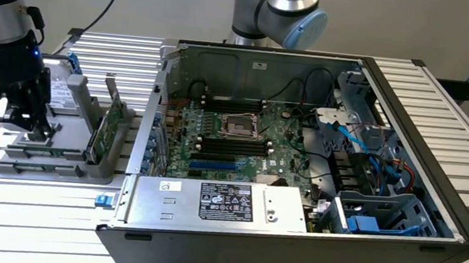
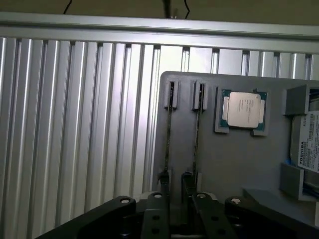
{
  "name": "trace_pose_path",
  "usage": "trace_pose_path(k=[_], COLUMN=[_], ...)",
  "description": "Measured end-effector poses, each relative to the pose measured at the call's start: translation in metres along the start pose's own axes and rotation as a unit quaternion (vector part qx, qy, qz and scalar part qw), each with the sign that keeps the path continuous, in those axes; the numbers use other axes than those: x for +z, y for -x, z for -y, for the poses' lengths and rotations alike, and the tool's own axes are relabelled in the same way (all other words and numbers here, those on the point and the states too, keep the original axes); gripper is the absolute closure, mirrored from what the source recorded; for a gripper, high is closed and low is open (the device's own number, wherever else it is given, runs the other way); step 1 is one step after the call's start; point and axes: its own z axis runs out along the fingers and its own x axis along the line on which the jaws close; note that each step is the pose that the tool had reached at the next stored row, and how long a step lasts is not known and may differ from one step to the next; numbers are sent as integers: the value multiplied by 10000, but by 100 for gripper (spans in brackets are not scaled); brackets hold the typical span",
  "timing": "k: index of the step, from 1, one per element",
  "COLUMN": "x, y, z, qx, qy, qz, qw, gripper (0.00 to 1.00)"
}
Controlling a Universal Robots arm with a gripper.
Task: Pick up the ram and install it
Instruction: 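Pick up the ram and move it above insertion slot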
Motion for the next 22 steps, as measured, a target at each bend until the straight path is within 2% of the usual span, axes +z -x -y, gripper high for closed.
trace_pose_path(k=[2, 4, 5, 8, 10, 15, 22], x=[2, 24, 40, 100, 138, 232, 360], y=[1, 5, 8, 20, 25, -11, -66], z=[-2, -52, -90, -221, -276, -288, -246], qx=[1, 4, 4, 6, 7, 6, 5], qy=[-2, -48, -59, -80, -88, -90, -93], qz=[-1, -3, -3, -5, -5, -4, 24], qw=[10000, 10000, 10000, 10000, 10000, 10000, 10000], gripper=[64, 64, 58, 58, 58, 58, 58])
